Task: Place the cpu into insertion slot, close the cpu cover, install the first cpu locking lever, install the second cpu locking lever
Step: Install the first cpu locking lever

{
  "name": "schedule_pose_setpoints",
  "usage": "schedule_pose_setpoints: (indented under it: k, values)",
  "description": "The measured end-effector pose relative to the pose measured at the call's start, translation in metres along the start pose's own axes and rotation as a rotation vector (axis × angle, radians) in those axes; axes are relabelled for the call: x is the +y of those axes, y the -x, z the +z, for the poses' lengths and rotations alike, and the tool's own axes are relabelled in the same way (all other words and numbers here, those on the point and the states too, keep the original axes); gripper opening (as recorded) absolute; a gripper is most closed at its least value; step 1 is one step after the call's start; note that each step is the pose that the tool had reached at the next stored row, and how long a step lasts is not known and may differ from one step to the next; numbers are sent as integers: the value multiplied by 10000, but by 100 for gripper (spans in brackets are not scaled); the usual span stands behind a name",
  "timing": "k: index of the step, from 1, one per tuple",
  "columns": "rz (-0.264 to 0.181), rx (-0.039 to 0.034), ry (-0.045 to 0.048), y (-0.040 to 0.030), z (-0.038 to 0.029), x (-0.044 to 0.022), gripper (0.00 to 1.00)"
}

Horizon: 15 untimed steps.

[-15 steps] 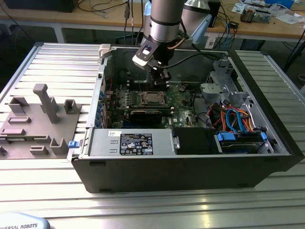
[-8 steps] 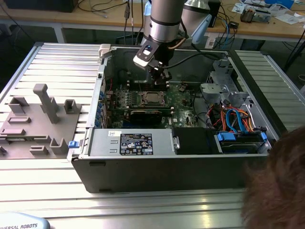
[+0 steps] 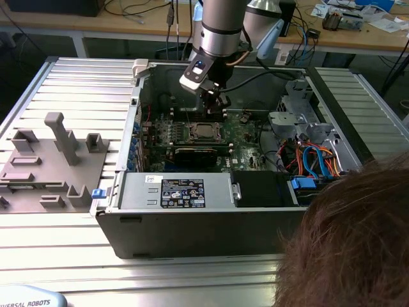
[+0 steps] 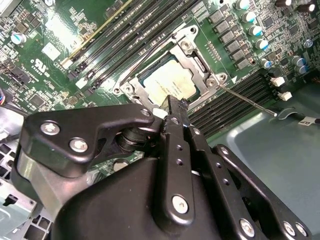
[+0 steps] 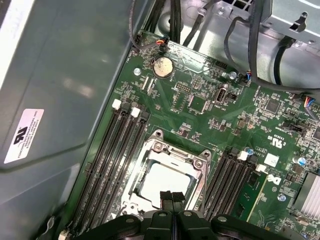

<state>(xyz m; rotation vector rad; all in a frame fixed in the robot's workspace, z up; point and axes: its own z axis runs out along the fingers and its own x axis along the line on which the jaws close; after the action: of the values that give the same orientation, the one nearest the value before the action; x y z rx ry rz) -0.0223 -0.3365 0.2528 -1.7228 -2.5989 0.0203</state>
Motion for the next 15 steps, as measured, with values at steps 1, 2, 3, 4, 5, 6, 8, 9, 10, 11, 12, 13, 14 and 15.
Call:
schedule_pose_setpoints:
  k: [1,2,3,4,5,6,8,9,10,11,12,13,14,15]
  values:
    - [-22,-1,0,0,0,0,11]
    - [-50,-1,-1,0,0,0,11]
    - [-78,-2,-1,0,0,0,11]
    - [-106,-3,-1,0,0,0,11]
    - [-133,-3,-2,0,0,0,11]
    - [-162,-4,-2,0,0,0,11]
    - [-261,-6,-3,0,0,0,11]
    - [-288,-7,-4,0,0,0,11]
    - [-307,-7,-4,0,0,0,11]
    - [-343,-8,-4,0,0,0,11]
    - [-374,-9,-5,0,0,0,11]
    - [-401,-9,-5,0,0,0,11]
    - [-422,-10,-6,0,0,0,11]
    - [-449,-11,-6,0,0,0,11]
